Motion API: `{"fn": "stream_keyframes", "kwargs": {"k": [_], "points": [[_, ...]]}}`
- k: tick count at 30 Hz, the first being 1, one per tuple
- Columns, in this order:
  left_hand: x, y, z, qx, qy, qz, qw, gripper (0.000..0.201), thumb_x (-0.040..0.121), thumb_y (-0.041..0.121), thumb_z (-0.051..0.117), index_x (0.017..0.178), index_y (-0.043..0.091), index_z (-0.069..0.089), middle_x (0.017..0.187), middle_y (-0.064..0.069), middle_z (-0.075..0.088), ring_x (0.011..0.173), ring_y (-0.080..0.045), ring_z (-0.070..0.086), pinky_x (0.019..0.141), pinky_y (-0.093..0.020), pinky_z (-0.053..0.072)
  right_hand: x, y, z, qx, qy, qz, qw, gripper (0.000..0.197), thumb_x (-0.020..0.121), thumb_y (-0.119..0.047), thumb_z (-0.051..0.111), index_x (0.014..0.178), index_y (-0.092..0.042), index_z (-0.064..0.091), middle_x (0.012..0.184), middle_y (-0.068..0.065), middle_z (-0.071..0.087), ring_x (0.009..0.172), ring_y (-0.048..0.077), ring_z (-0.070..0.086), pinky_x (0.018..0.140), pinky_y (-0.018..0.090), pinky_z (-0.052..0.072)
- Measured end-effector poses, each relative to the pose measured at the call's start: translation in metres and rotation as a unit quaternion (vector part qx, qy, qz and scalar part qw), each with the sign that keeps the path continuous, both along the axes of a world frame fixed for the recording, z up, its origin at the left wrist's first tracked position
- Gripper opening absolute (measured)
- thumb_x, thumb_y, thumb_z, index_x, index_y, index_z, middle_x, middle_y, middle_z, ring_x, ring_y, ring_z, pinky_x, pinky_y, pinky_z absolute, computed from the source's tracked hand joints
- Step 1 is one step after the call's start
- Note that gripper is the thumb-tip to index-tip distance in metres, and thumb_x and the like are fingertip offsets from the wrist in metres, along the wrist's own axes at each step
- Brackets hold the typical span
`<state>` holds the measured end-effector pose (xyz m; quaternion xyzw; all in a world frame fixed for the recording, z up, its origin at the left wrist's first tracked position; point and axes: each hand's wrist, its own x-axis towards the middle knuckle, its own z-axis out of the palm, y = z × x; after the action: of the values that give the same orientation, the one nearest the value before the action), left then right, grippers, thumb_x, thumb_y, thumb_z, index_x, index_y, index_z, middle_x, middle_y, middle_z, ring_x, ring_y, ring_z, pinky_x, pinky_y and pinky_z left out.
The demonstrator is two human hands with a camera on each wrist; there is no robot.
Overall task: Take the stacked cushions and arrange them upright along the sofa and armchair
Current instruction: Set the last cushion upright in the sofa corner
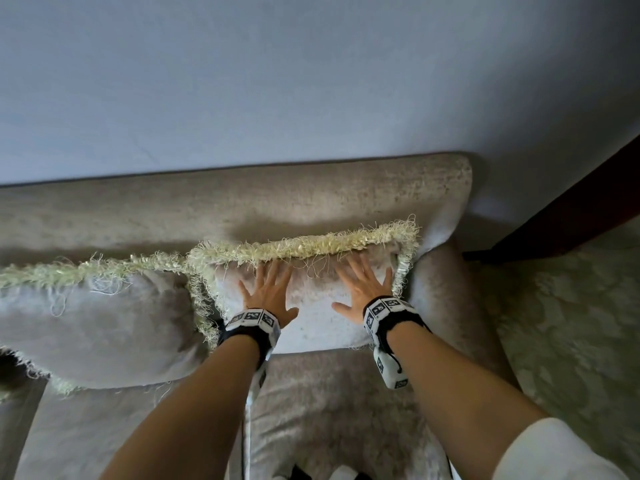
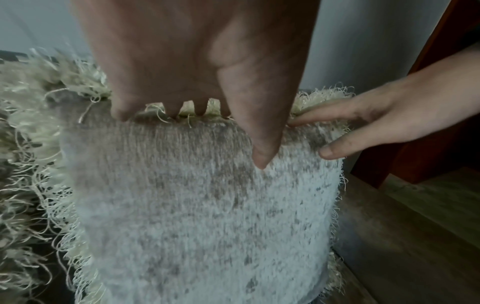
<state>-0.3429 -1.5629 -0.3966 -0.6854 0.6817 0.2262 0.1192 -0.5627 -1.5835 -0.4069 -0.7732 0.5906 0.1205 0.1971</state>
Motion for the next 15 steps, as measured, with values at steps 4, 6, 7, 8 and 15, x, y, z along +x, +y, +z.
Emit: {"fn": "stream_keyframes", "kwargs": {"k": [4, 6, 7, 8, 15], "points": [[0.001, 0.000, 0.000, -0.006, 0.009, -0.003, 1.000, 0.089, 0.088, 0.051, 0.054, 0.151, 0.036, -0.007, 0.159, 0.007, -0.020, 0.147, -0.024, -0.017, 0.113, -0.065, 0.001, 0.006, 0.000, 0.003, -0.001, -0.014, 0.002, 1.000, 0.092, 0.089, -0.059, 0.049, 0.152, -0.039, -0.015, 0.161, -0.006, -0.022, 0.147, 0.019, -0.022, 0.113, 0.066, -0.007], [0.000, 0.001, 0.000, -0.042, 0.015, -0.021, 0.999, 0.083, 0.091, 0.051, 0.047, 0.152, 0.032, -0.006, 0.160, 0.006, -0.016, 0.147, -0.023, -0.013, 0.116, -0.061, -0.001, 0.011, 0.000, 0.005, -0.012, -0.025, 0.005, 1.000, 0.087, 0.092, -0.058, 0.046, 0.152, -0.037, -0.014, 0.161, -0.005, -0.021, 0.147, 0.017, -0.022, 0.115, 0.064, -0.005], [-0.002, 0.004, -0.002, -0.060, 0.018, -0.036, 0.997, 0.081, 0.093, 0.051, 0.043, 0.152, 0.031, -0.008, 0.160, 0.006, -0.017, 0.147, -0.022, -0.014, 0.116, -0.058, -0.003, 0.017, 0.002, 0.005, -0.023, -0.035, 0.011, 0.999, 0.085, 0.094, -0.056, 0.044, 0.152, -0.036, -0.015, 0.161, -0.005, -0.022, 0.147, 0.017, -0.022, 0.116, 0.063, -0.004], [-0.005, 0.007, -0.005, -0.075, 0.015, -0.060, 0.995, 0.079, 0.094, 0.052, 0.039, 0.152, 0.030, -0.010, 0.159, 0.005, -0.019, 0.147, -0.022, -0.016, 0.117, -0.057, -0.004, 0.024, 0.005, 0.004, -0.041, -0.047, 0.024, 0.998, 0.083, 0.096, -0.054, 0.042, 0.152, -0.036, -0.016, 0.160, -0.004, -0.023, 0.147, 0.017, -0.022, 0.117, 0.061, -0.003], [-0.011, 0.041, -0.045, -0.067, -0.097, -0.167, 0.979, 0.072, 0.093, 0.045, 0.037, 0.153, 0.022, 0.005, 0.161, -0.006, -0.006, 0.148, -0.026, -0.011, 0.114, -0.059, -0.007, 0.086, 0.035, -0.040, -0.071, -0.052, 0.166, 0.982, 0.091, 0.095, -0.016, 0.051, 0.150, -0.035, -0.018, 0.159, -0.004, -0.023, 0.147, 0.019, -0.021, 0.117, 0.052, -0.014]]}}
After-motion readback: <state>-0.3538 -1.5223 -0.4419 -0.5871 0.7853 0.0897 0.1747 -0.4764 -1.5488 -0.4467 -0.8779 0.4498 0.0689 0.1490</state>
